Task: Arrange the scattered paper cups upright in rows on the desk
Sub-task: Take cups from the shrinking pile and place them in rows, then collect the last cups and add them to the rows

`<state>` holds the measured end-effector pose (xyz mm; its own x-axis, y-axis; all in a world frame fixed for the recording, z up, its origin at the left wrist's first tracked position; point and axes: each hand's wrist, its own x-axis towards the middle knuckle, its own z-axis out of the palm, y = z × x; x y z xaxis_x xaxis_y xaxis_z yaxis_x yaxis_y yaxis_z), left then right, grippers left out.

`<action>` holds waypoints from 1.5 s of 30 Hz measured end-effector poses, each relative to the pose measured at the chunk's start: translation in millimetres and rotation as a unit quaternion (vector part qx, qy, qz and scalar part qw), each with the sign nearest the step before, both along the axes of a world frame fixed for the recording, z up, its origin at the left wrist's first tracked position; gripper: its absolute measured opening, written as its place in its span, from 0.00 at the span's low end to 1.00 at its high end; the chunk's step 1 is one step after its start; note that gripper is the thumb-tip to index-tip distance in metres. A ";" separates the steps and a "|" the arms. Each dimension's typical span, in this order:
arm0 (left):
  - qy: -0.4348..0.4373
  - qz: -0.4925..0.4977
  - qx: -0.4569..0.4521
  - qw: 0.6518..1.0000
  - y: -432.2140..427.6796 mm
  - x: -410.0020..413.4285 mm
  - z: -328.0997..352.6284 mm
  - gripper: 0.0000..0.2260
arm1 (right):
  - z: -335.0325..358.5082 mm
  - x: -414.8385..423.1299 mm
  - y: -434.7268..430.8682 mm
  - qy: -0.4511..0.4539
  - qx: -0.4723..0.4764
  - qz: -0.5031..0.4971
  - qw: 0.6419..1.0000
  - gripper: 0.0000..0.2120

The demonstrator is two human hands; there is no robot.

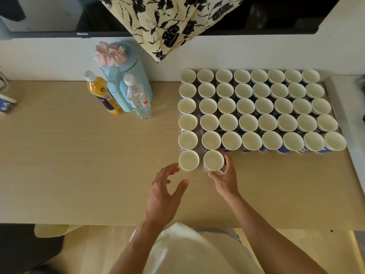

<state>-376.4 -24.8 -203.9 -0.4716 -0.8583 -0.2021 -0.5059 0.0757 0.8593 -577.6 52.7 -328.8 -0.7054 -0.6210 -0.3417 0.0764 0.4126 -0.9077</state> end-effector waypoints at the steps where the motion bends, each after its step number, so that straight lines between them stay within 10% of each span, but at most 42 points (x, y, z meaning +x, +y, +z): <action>1: 0.002 -0.002 0.001 1.000 0.0 0.9 -0.5 0.19 | -1.2 0.6 2.3 -0.002 0.011 -0.004 1.000 0.38; 16: 0.067 -0.055 0.038 0.996 -24.3 16.6 11.7 0.16 | 117.1 64.3 -3.4 0.044 -0.101 -0.195 0.975 0.23; 27: 0.121 0.085 0.019 0.989 -28.3 89.6 46.6 0.20 | 163.4 145.4 -39.5 -0.040 -0.213 -0.059 0.974 0.18; 45: 0.131 0.260 -0.015 0.957 -129.7 279.5 45.8 0.12 | 158.6 320.8 -194.3 -0.054 -0.093 0.248 0.963 0.13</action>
<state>-97.0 -154.5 -158.1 -0.0104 -0.9942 -0.1067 -0.2502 -0.1008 0.9629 -256.8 -141.7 -170.2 -0.2737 -0.9295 -0.2471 0.0093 0.2544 -0.9671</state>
